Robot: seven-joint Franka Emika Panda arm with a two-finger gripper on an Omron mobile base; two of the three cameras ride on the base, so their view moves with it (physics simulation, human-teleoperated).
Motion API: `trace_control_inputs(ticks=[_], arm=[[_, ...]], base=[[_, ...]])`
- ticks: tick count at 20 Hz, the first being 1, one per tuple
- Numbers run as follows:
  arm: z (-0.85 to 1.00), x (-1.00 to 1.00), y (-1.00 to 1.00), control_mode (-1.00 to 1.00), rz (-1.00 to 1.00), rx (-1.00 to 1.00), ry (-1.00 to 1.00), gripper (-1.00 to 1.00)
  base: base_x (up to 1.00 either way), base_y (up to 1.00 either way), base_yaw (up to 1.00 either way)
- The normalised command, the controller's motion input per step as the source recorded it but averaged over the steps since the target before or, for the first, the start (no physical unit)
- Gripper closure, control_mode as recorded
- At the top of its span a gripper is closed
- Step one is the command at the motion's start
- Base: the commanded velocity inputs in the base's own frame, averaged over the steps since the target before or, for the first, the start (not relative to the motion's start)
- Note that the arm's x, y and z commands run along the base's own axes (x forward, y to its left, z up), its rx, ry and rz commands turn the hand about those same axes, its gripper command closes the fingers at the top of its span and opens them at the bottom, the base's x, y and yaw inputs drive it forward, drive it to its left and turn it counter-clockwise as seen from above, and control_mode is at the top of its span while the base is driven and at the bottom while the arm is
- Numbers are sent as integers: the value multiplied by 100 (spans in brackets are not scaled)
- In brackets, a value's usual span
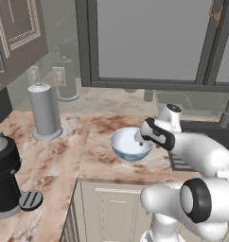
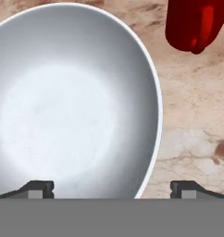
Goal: Clear the mugs and bowl far away from the sink.
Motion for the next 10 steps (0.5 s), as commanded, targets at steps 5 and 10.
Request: trace_control_inputs(ticks=[5,10], arm=[[-5,6,0,-100,0,1,3,-100],[-16,0,0,-100,0,1,0,-100]], base=[[0,0,0],[0,0,0]])
